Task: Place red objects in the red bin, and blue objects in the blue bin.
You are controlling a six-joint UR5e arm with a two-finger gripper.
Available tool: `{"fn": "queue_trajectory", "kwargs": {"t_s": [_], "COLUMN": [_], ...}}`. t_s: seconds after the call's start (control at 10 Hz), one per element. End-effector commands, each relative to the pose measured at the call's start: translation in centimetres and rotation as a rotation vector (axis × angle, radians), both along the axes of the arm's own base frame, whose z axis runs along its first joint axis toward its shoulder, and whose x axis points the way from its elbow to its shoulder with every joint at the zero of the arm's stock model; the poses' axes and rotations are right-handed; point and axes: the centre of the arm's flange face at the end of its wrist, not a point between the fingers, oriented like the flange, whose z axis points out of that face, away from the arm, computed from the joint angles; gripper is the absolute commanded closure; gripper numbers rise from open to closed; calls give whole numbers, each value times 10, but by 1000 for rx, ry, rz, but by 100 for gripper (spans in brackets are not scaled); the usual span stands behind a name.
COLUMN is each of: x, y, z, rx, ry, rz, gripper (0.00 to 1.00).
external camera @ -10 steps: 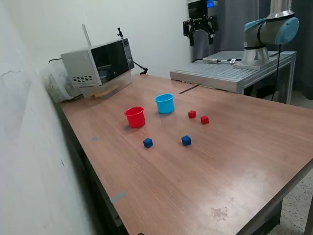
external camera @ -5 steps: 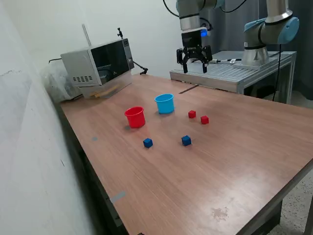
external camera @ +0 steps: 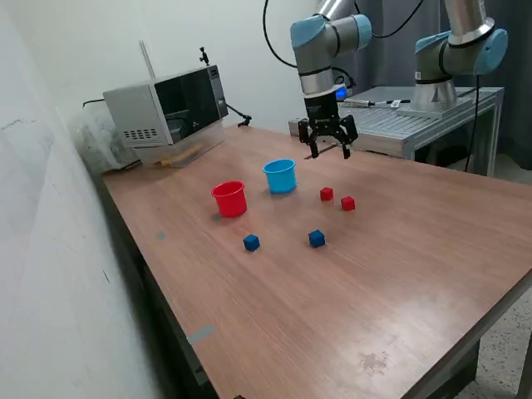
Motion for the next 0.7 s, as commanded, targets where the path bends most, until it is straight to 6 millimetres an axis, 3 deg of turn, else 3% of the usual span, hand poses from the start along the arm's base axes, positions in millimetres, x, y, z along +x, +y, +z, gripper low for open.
{"fn": "queue_trajectory", "kwargs": {"t_s": [0.0, 0.4, 0.6], "x": [-15, -21, -22], "y": [3, 10, 10], "z": [-22, -79, -88], "rx": [-3, -5, -5], "ry": [-11, -59, -67], "rz": [-2, -13, -13], "gripper": [0, 0, 0]}}
